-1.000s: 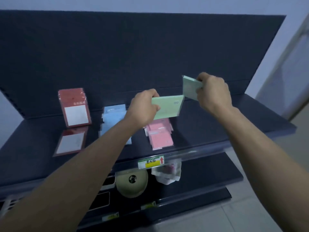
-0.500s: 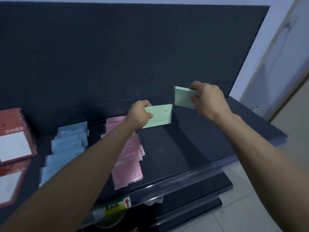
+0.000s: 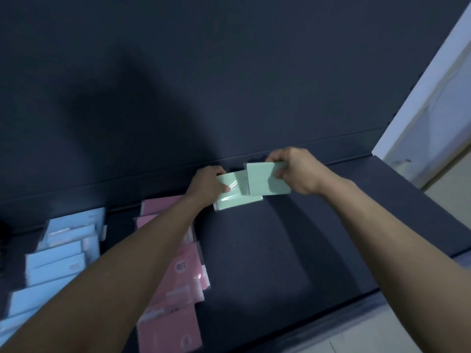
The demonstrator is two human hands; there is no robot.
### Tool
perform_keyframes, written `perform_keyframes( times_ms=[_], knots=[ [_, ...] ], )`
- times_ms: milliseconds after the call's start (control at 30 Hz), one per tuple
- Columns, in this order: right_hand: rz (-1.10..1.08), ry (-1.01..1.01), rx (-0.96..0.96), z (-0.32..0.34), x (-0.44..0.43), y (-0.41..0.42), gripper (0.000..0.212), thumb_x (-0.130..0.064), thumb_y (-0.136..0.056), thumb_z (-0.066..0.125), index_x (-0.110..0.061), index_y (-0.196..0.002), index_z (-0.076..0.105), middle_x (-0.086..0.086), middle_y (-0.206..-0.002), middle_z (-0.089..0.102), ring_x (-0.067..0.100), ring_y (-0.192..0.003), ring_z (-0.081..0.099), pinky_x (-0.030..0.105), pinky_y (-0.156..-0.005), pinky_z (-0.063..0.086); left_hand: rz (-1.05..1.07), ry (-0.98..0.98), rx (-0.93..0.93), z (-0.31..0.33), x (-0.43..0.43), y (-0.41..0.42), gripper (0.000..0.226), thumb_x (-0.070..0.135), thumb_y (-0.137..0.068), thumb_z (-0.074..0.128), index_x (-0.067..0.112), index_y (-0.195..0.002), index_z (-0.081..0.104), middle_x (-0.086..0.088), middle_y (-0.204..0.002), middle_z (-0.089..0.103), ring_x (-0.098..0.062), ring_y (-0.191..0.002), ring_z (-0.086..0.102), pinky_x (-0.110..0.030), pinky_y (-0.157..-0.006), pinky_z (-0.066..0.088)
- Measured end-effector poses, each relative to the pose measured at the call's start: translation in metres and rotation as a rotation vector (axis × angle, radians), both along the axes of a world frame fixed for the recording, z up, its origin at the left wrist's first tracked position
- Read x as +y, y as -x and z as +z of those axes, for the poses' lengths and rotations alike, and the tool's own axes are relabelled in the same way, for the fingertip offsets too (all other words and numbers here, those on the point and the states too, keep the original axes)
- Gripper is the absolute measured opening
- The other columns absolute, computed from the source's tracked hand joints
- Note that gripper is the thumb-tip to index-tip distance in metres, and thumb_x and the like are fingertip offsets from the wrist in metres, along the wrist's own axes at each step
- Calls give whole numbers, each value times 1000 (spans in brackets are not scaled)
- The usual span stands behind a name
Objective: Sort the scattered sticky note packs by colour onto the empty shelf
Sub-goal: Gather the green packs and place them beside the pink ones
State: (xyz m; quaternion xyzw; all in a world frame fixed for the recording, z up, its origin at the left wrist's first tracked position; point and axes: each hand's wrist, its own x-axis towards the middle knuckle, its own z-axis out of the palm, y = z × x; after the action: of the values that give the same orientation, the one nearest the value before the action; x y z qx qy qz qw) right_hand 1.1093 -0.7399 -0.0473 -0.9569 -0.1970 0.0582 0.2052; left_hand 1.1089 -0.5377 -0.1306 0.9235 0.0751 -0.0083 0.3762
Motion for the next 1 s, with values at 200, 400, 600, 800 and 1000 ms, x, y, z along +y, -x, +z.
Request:
perform_keyframes(
  times_ms=[200,400,600,800,1000],
  knots=[
    [125,15,181,-26,13,-19,22,-3,-83,60,-24,-85,62,1,-90,63,17,-84,59,27,-74,47,-87,-541,-1,3,-5,9,41,28,-86,63,15,-123,53,-9,-119,55,-31,-109,54,-36,-84,43],
    [235,99,177,-45,32,-29,27,-12,-85,65,-15,-112,63,4,-102,56,21,-92,55,27,-72,41,7,-648,-109,12,-6,42,29,8,-91,50,8,-119,53,-10,-115,54,-28,-105,52,-35,-74,41],
    [304,288,-96,-52,42,-22,35,-15,-87,60,-11,-122,58,12,-119,59,30,-107,55,37,-86,50,104,-705,-239,42,-12,88,27,12,-92,50,9,-119,55,-10,-112,57,-29,-105,52,-36,-82,38],
    [513,282,-386,7,56,17,47,-35,-92,57,-14,-133,49,11,-124,54,28,-114,48,39,-92,40,241,-852,-271,76,-17,139,33,6,-88,53,13,-121,52,-8,-113,58,-30,-105,54,-36,-84,36],
    [754,224,-619,77,100,96,43,-38,-89,58,-14,-124,52,7,-120,54,27,-113,47,37,-88,37,423,-1095,-361,131,6,223,27,-2,-67,68,9,-90,60,-11,-79,59,-36,-73,59,-34,-62,36]
  ],
)
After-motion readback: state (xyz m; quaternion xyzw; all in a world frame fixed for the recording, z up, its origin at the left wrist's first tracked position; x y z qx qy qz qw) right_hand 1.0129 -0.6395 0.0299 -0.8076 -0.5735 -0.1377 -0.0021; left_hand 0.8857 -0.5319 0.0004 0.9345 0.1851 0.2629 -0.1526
